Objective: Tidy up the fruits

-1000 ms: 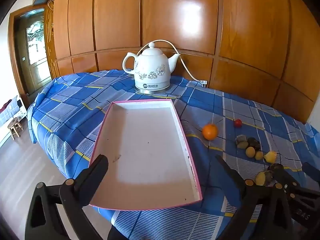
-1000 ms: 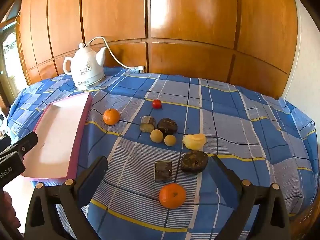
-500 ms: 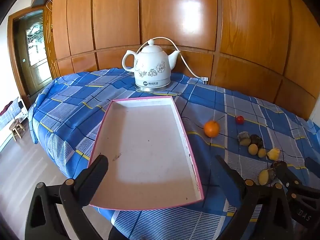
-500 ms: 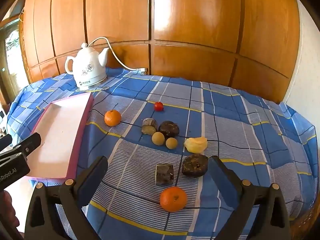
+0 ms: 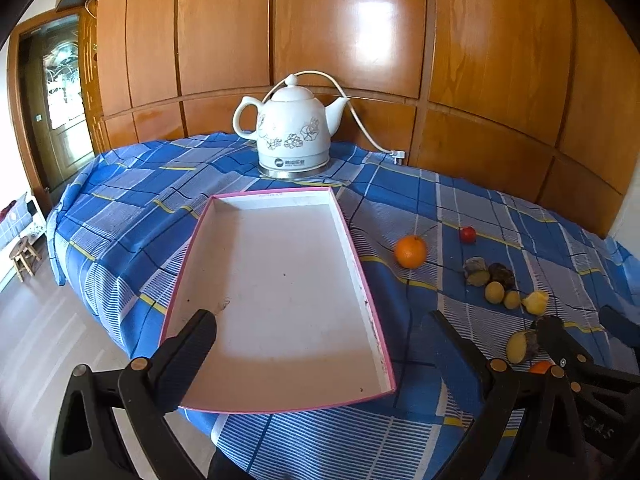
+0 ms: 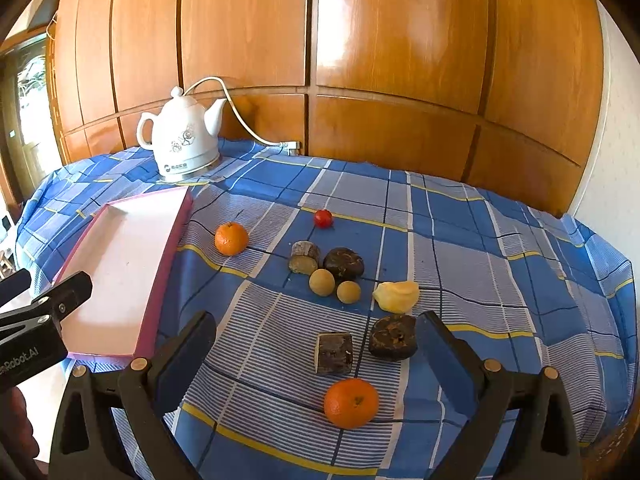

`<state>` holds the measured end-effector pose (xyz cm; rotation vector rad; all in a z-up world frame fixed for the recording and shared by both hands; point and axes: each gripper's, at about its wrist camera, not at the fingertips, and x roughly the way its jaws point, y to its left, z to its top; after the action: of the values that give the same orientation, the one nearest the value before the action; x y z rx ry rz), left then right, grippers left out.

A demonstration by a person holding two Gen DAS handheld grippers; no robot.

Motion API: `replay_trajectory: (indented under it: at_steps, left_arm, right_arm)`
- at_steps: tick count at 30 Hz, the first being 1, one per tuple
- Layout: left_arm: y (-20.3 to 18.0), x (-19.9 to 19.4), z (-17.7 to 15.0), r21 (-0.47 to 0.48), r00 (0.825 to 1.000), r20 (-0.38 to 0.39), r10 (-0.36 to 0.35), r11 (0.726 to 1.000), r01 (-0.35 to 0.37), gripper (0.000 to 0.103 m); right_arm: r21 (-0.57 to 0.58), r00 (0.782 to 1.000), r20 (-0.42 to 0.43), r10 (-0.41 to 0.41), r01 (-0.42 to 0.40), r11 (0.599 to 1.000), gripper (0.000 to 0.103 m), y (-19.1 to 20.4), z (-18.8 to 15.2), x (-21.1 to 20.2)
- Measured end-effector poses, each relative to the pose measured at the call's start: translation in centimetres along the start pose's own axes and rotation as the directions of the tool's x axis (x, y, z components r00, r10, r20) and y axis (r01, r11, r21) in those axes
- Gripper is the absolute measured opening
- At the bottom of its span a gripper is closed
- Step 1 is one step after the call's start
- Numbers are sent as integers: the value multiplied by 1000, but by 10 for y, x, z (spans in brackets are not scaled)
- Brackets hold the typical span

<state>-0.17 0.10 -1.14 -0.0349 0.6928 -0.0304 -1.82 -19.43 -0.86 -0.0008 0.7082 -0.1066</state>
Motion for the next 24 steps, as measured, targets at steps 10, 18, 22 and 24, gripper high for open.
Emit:
replay_trajectory:
  at_steps: [10,18,22,24]
  left_arm:
    - [5,-2,-1,-3,1000,-2,-19,1000,19,103]
    - [3,-1,-1,7,1000,-4,-8,1000,8,103]
    - [2,0,-1,12,1000,-3,-4,1000,4,103]
    - [1,-1,-1,16,1000,-1,-5,1000,5,103]
  right_arm:
    - [-4,1000,7,-10,10,1000,102,1,2,-4]
    - [-16,1000,10,-11,11,1000,102,4,3,-5]
    - [-17,1000,9,-9,9,1000,102,5,3,-5]
    - [-18,1000,9,-7,7,1000,102,5,3,-5]
